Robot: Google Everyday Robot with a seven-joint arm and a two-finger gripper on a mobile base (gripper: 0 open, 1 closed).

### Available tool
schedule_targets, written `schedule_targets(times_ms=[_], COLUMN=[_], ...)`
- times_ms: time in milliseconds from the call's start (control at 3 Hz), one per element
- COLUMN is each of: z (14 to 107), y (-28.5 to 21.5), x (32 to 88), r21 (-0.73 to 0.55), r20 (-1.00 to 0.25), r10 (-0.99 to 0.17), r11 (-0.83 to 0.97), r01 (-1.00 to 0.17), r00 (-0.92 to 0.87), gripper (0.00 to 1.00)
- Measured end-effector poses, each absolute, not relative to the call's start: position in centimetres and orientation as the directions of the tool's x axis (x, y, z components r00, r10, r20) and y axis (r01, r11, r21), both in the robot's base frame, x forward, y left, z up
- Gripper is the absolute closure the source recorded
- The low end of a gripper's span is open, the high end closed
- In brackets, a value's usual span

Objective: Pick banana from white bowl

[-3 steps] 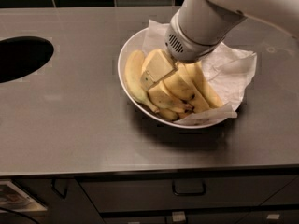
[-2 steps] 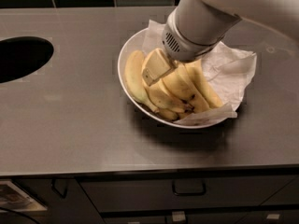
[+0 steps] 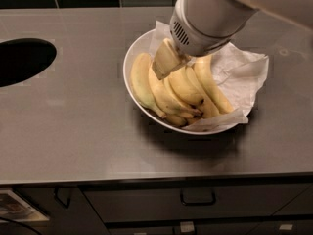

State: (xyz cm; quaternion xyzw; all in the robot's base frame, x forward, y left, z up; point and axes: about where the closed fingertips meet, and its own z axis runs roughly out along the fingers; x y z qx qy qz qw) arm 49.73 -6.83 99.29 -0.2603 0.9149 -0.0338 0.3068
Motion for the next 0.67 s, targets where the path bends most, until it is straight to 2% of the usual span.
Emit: schedule_targets(times_ms=[667], z=[98.91], y=[-7.14], x=[49.92], r21=[-0.217], r20=[-0.539], r10=[-0.488], r11=[0.868], r01=[-0.446], r00=[-0.687], gripper=[0.36])
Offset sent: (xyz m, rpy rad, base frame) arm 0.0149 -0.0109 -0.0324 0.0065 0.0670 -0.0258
